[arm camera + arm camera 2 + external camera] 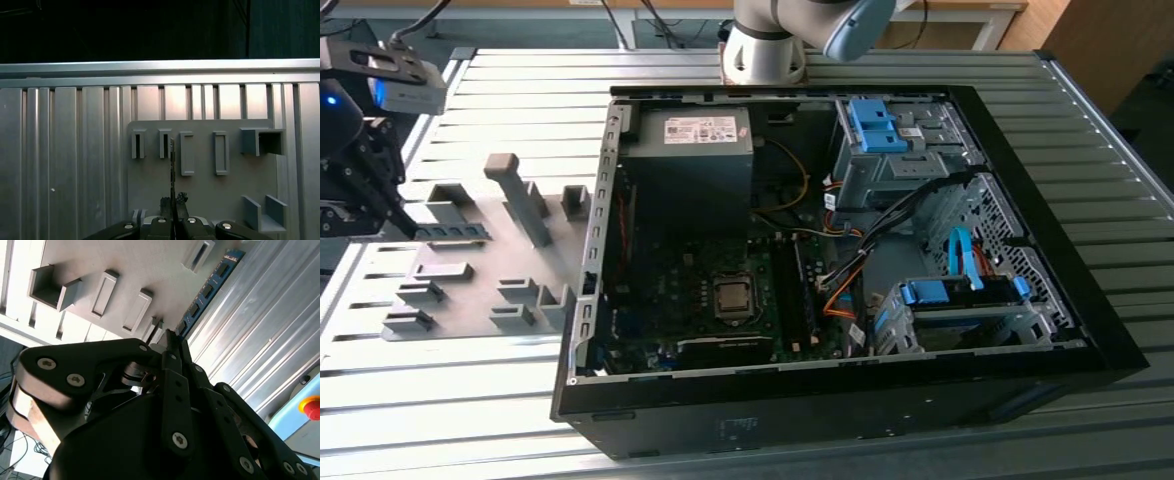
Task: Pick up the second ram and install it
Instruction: 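Pick up the second ram and move it above second insertion slot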
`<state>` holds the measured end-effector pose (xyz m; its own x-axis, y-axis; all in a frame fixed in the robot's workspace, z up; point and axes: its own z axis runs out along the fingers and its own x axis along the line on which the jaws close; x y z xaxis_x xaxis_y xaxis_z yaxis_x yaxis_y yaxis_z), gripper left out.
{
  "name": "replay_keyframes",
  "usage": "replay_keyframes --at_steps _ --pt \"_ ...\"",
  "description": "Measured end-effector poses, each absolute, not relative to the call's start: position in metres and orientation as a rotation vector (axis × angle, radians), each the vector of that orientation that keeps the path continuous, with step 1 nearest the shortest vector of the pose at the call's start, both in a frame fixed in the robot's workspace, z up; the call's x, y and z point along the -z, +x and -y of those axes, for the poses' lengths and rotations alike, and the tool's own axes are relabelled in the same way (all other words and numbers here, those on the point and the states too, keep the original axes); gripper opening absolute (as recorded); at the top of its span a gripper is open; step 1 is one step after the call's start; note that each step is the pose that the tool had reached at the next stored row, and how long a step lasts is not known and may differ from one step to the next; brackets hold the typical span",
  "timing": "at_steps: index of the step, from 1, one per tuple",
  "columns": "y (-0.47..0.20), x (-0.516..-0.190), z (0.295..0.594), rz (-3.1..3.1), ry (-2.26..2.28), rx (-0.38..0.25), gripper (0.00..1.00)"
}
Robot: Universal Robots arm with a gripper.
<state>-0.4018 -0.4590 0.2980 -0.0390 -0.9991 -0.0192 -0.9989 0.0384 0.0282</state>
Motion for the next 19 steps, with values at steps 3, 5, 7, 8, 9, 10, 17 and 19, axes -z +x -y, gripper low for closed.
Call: replay_keyframes --at_steps 3,5,7,8,9,10,17,19 --pt "-0.402 -0.306 0.459 2.260 2.174 0.053 0.14" --pt "-0.402 -0.312 0.459 2.260 2.174 0.053 0.14" --pt "-0.402 -0.319 0.459 2.260 2.174 0.053 0.14" --pt "-0.402 -0.322 0.459 2.260 2.174 0.053 0.14" --pt "-0.402 -0.325 0.459 2.260 2.174 0.053 0.14" --pt "-0.402 -0.328 0.459 2.259 2.174 0.053 0.14" --pt "-0.402 -0.350 0.459 2.260 2.174 0.053 0.14" --pt "-0.402 -0.355 0.459 2.260 2.174 0.053 0.14"
